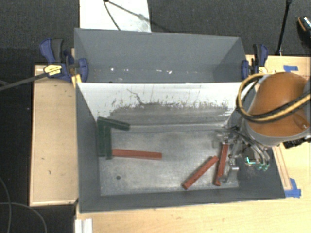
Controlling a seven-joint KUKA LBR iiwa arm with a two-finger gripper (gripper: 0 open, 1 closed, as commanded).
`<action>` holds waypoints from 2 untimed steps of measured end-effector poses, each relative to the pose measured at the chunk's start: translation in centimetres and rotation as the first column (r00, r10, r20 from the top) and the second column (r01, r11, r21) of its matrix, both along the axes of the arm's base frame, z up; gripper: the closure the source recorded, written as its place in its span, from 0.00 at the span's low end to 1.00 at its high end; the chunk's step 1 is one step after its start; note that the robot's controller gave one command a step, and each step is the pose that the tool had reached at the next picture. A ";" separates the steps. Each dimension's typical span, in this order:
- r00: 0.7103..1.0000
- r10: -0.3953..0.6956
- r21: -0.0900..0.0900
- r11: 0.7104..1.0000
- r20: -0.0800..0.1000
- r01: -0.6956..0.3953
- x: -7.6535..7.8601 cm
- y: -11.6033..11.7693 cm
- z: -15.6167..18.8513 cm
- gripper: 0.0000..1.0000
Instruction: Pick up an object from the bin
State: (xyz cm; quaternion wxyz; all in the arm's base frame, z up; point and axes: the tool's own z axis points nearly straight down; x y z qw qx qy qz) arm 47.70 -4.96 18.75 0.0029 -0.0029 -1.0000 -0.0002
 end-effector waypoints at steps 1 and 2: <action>0.881 0.473 0.002 0.881 0.004 -0.473 5.3 0.4 -11.9 0.00; 0.940 0.341 0.000 0.940 0.004 -0.341 4.1 3.0 -8.6 0.00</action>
Offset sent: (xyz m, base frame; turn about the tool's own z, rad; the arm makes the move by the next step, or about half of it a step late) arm 0.0534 0.0030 -0.1175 -0.4945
